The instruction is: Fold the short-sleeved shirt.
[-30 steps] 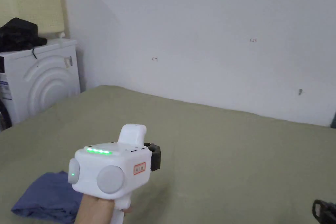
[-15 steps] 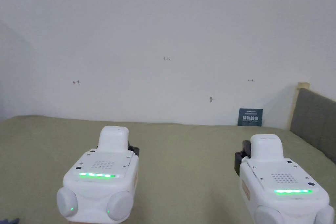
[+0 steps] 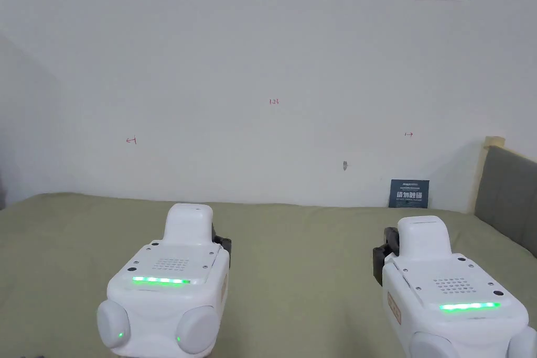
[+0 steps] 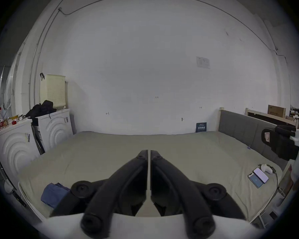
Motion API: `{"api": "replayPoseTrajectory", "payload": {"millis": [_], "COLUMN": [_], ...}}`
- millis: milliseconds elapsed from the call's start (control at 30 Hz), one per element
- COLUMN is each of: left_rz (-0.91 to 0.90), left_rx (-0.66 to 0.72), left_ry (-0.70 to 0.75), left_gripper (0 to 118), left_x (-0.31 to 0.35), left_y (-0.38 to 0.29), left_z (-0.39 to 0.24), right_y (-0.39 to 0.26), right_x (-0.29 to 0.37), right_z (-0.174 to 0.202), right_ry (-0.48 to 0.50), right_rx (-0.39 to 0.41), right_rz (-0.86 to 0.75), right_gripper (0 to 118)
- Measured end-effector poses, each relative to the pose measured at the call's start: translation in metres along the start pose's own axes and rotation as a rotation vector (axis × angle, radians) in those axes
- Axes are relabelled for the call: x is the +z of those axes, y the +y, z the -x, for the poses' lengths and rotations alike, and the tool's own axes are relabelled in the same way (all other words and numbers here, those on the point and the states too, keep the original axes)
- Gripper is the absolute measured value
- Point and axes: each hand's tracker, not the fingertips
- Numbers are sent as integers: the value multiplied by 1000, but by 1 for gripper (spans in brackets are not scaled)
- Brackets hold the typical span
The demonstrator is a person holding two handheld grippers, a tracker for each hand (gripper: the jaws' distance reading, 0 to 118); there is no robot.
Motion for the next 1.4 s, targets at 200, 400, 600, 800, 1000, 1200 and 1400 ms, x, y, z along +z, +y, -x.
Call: {"api": "replayPoseTrajectory", "payload": {"millis": [200,400,600,800,1000,1200,1400], "left_rz": [18,-5,-1,4,9,13,14], "left_rx": [-4,0,6,3,23,28,35], "left_ry": [50,62,50,39,39,28,24], "left_gripper": [118,118,118,118,118,118,118], "left_x": [-10,-8,-4,1,3,6,8], "left_y": [4,4,5,7,9,9,12], "left_z": [1,0,0,-1,2,1,1], "right_y": [6,-9,5,8,13,12,13], "right_x": [-11,-12,-5,1,1,8,7], "right_z": [-10,-14,-14,-22,-17,-11,-15], "right_ry": [0,-12,10,33,-41,-30,-13], "right_rx": [-17,-35,-8,-44,-29,67,32], "right_rz": [29,10,16,6,102,64,62], "right_gripper": [114,118,118,118,118,118,118]}}
